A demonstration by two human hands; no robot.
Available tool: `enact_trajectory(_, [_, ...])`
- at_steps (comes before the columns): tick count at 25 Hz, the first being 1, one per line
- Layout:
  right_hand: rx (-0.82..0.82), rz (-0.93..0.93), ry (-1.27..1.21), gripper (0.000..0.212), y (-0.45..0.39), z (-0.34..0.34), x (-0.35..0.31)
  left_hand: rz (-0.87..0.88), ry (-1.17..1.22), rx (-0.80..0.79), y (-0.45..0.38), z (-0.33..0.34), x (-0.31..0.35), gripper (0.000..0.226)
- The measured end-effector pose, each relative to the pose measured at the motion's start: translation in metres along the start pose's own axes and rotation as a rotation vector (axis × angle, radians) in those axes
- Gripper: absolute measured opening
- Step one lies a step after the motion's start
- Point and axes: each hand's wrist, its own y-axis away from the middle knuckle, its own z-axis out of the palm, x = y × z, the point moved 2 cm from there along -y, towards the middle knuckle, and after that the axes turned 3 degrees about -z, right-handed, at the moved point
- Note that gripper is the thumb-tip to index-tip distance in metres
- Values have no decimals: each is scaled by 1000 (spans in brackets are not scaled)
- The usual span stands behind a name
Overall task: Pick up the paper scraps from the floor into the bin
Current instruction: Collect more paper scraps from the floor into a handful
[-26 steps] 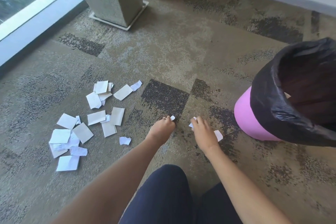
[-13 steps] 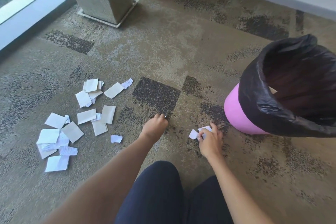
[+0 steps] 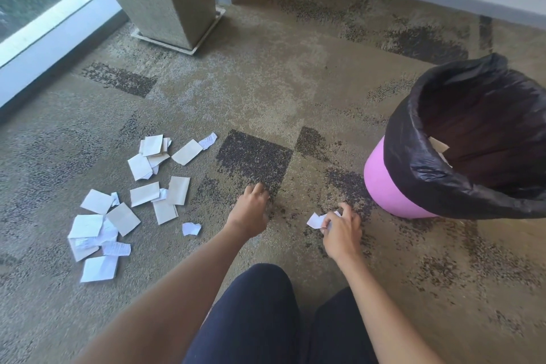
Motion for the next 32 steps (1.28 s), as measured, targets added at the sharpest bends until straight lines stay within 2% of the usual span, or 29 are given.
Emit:
enact_trajectory(3, [-16,-22,-23,7,-3,-1,2,-50,3,25,0,3,8,34])
enact_trajectory(8, [-25,-4,-131,16,-3,0,3,-201,310,-8,-5,-3,15,23])
enact_trajectory(11, [1,-3,-235,15,0,4,-1,-301,429,7,-3,-17,-6,22])
enact_trajectory(14, [-32,-68,-288,17,1,6,-25,-470,470,162,14,-38,-66,21])
enact_trajectory(19, [-240,-219,-392,31,-9,19,-107,-886,572,419,83,-57,-211,21])
enact_trajectory(21, [-308,-283,-327,30,-14,31,-147,-1002,581,432,114,-57,-255,24])
enact_trajectory(23, [-357,-368,-236,12,-15,49,-192,-1028,564,409,139,-52,-284,28])
enact_trajectory(24, [-383,-417,-197,12,-14,58,-215,-1022,550,411,150,-49,-293,30])
enact_trajectory(26, [-415,-496,-160,17,-13,79,-259,-1018,493,426,165,-41,-305,40])
enact_trajectory(29, [-302,-556,-76,15,-17,102,-304,-1005,503,419,173,-28,-314,72])
enact_trajectory(32, [-207,-484,20,43,-26,121,-330,-895,475,297,165,-18,-317,106])
